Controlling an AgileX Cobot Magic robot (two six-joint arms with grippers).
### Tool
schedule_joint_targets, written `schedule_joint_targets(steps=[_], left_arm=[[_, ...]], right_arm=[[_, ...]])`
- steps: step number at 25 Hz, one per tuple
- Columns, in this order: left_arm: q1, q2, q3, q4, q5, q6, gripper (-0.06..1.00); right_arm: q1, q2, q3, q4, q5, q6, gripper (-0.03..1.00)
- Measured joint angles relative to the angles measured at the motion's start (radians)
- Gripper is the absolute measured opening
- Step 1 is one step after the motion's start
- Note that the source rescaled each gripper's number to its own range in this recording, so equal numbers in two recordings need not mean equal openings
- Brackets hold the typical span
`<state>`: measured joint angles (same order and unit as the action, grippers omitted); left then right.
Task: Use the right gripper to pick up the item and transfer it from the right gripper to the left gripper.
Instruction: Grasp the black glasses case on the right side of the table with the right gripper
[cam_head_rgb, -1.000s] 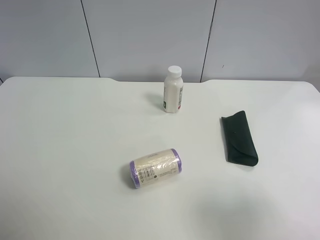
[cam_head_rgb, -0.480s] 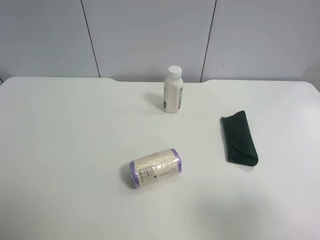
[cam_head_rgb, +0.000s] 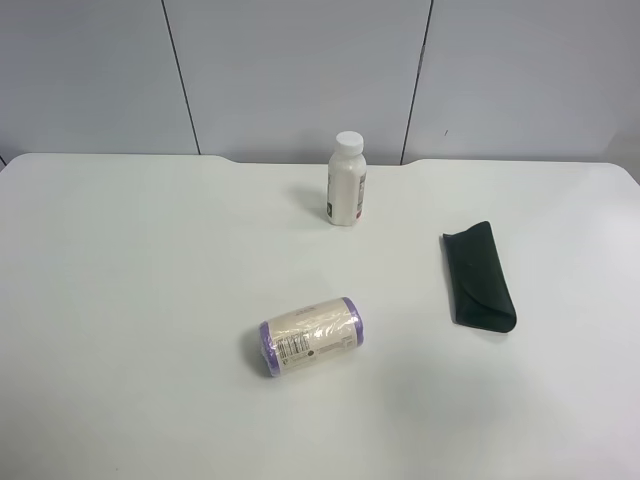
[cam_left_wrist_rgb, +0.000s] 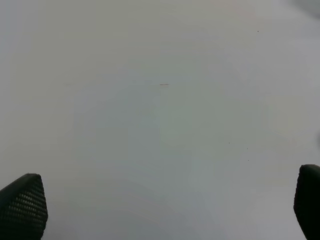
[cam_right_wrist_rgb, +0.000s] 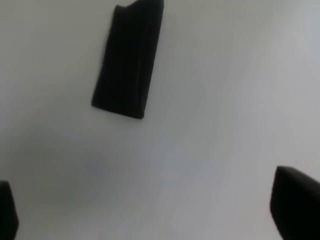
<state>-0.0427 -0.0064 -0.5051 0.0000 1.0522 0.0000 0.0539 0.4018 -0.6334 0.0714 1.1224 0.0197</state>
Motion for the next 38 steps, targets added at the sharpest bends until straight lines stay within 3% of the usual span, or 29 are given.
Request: schedule_joint_targets(steps=[14,18,32,38], left_arm=[[0.0,0.0,0.0,0.0,0.0,0.0,1.0],[0.0,0.0,0.0,0.0,0.0,0.0,1.0],[0.0,0.0,0.0,0.0,0.0,0.0,1.0],[0.0,0.0,0.0,0.0,0.0,0.0,1.0]], right_arm=[[0.0,0.805,-0.263,0.059,-0.016,0.037,1.0],[0.0,0.971,-0.278,0.059,-0.071,0.037,1.0],[0.021,1.279,-0.282,0.056,-0.296,0.035,1.0],[0.051,1.373,-0.282,0.059,-0.4,0.087,1.0]])
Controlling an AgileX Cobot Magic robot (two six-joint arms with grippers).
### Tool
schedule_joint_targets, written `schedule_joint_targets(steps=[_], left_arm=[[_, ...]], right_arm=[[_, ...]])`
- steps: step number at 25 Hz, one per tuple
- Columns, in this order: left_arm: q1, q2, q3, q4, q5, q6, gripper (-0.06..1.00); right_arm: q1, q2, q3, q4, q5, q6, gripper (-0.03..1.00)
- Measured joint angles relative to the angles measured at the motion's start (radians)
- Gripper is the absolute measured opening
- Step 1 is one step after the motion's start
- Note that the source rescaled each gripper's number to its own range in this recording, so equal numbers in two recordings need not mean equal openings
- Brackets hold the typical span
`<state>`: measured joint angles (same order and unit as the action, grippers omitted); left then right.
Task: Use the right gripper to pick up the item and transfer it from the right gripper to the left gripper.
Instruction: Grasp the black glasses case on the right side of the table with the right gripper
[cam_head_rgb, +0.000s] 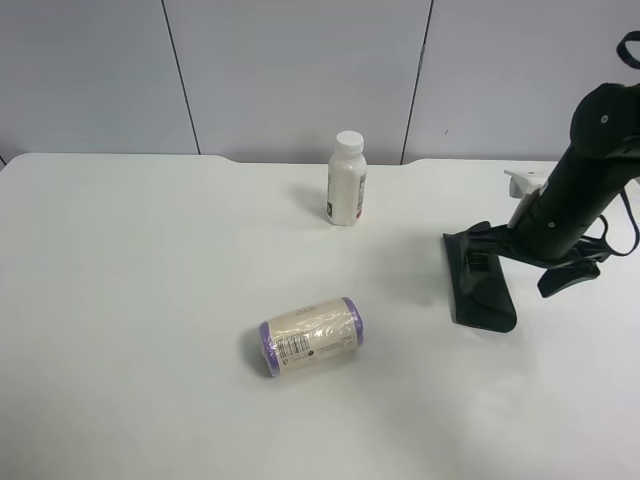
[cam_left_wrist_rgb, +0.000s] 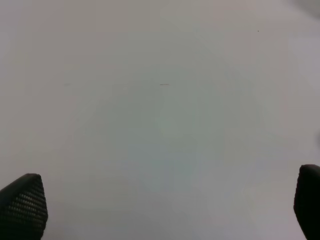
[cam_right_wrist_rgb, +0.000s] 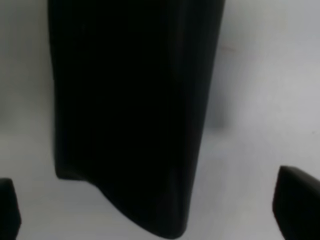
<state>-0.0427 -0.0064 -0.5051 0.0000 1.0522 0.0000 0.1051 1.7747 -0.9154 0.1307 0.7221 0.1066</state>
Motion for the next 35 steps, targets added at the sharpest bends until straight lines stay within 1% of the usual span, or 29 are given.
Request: schedule_joint_targets(steps=[7,12,19,30,31,32,34,35], left_arm=[[0.0,0.0,0.0,0.0,0.0,0.0,1.0],[0.0,0.0,0.0,0.0,0.0,0.0,1.0],[0.0,0.0,0.0,0.0,0.0,0.0,1.0],[0.0,0.0,0.0,0.0,0.0,0.0,1.0],[0.0,0.0,0.0,0.0,0.0,0.0,1.0],[0.0,0.0,0.0,0.0,0.0,0.0,1.0],[0.0,0.0,0.0,0.0,0.0,0.0,1.0],[0.0,0.0,0.0,0.0,0.0,0.0,1.0]], right_arm=[[0.0,0.089,0.0,0.0,-0.045,0.003,1.0],[0.0,0.108,0.0,0.0,-0.083,0.003,1.0],[0.0,0.116,0.0,0.0,-0.109,0.001,1.0],[0.0,0.116,0.0,0.003,-0.11,0.0,1.0],[0.0,0.116,0.0,0.003,-0.11,0.0,0.99],[0.0,0.116,0.0,0.003,-0.109,0.0,0.95],[0.0,0.116,0.0,0.011,-0.105,-0.001,0.82],[0.0,0.116,0.0,0.016,-0.103,-0.001,0.73]])
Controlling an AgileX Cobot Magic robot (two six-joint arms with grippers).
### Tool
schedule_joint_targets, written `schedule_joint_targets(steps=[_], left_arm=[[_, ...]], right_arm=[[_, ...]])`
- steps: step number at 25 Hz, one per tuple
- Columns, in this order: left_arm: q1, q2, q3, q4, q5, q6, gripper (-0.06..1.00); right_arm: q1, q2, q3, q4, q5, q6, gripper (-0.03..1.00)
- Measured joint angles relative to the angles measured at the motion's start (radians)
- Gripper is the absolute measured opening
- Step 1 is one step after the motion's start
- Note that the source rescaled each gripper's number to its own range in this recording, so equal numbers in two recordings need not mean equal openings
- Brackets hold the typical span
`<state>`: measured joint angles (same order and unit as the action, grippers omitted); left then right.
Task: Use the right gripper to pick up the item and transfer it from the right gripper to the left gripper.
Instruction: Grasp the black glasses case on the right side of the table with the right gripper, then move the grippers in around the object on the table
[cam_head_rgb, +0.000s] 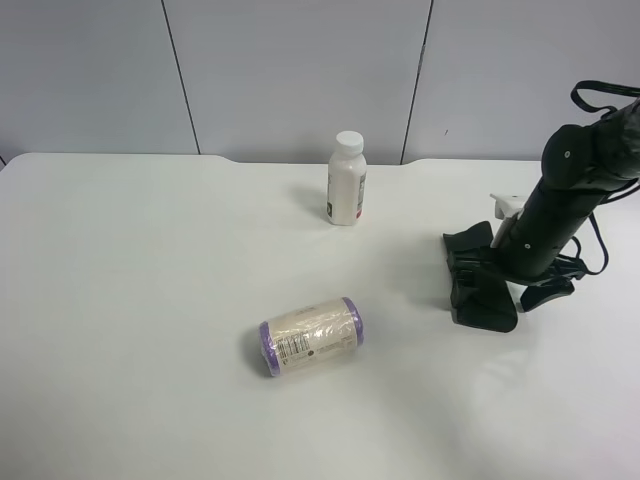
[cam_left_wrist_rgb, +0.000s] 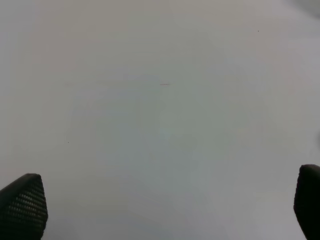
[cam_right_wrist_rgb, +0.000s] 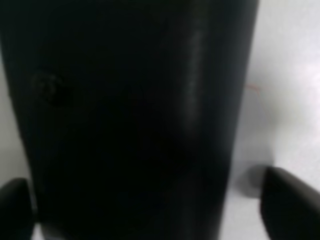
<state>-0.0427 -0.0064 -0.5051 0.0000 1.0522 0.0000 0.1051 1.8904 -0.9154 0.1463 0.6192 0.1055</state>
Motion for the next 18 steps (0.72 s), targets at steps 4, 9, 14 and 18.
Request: schedule_joint_targets(steps=[4,9,14,18], left_arm=[[0.0,0.0,0.0,0.0,0.0,0.0,1.0],[0.0,0.0,0.0,0.0,0.0,0.0,1.0],[0.0,0.0,0.0,0.0,0.0,0.0,1.0],[0.0,0.0,0.0,0.0,0.0,0.0,1.0]], right_arm=[[0.0,0.0,-0.001,0.01,0.009,0.0,0.26],[0.0,-0.002,-0.004,0.016,0.013,0.0,0.22],[0.0,-0.005,-0.004,0.02,0.016,0.0,0.21],[0.0,-0.053,-0.004,0.025,0.039,0.001,0.21]])
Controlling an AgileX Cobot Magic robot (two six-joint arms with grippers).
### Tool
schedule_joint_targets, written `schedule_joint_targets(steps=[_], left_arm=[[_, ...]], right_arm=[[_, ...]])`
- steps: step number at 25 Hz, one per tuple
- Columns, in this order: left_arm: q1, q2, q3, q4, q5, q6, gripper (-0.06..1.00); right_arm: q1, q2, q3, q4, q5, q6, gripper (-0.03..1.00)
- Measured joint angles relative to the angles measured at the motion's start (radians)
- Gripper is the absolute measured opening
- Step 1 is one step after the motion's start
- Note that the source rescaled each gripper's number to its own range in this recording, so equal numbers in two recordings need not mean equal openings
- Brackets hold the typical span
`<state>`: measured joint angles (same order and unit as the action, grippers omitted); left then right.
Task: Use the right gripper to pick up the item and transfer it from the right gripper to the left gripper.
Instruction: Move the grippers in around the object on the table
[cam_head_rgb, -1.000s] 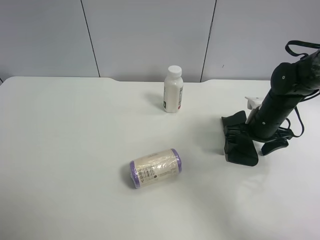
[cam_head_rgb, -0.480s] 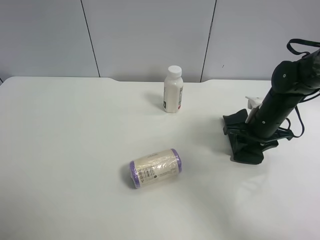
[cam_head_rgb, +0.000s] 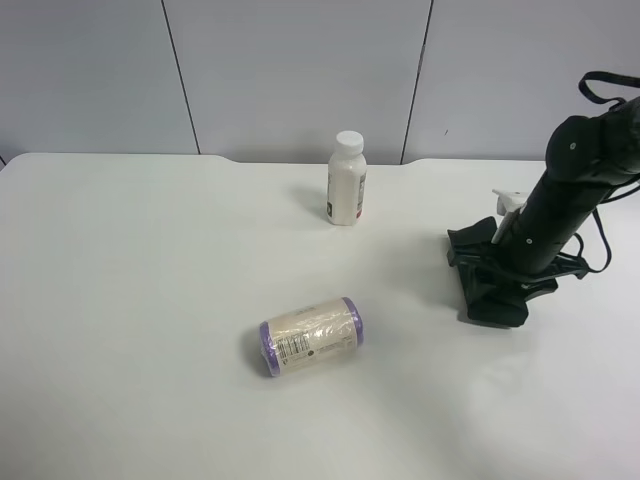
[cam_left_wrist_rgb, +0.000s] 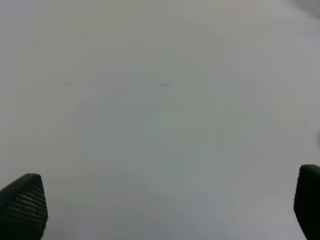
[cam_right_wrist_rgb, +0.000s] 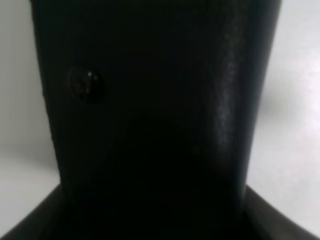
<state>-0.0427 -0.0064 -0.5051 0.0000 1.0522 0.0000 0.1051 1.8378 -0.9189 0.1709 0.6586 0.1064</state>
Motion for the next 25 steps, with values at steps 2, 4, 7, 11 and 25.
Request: schedule_joint_targets(steps=[2,4,7,11,25], left_arm=[[0.0,0.0,0.0,0.0,0.0,0.0,1.0],[0.0,0.0,0.0,0.0,0.0,0.0,1.0],[0.0,0.0,0.0,0.0,0.0,0.0,1.0],[0.0,0.0,0.0,0.0,0.0,0.0,1.0],[0.0,0.0,0.0,0.0,0.0,0.0,1.0]], right_arm=[[0.0,-0.044,0.0,0.0,0.023,-0.004,0.2],[0.0,-0.097,0.0,-0.003,0.053,-0.022,0.2],[0.0,-0.174,0.0,-0.004,0.112,-0.055,0.2],[0.0,-0.28,0.0,-0.004,0.188,-0.106,0.2],[0.182,-0.481,0.0,-0.004,0.323,-0.184,0.18]])
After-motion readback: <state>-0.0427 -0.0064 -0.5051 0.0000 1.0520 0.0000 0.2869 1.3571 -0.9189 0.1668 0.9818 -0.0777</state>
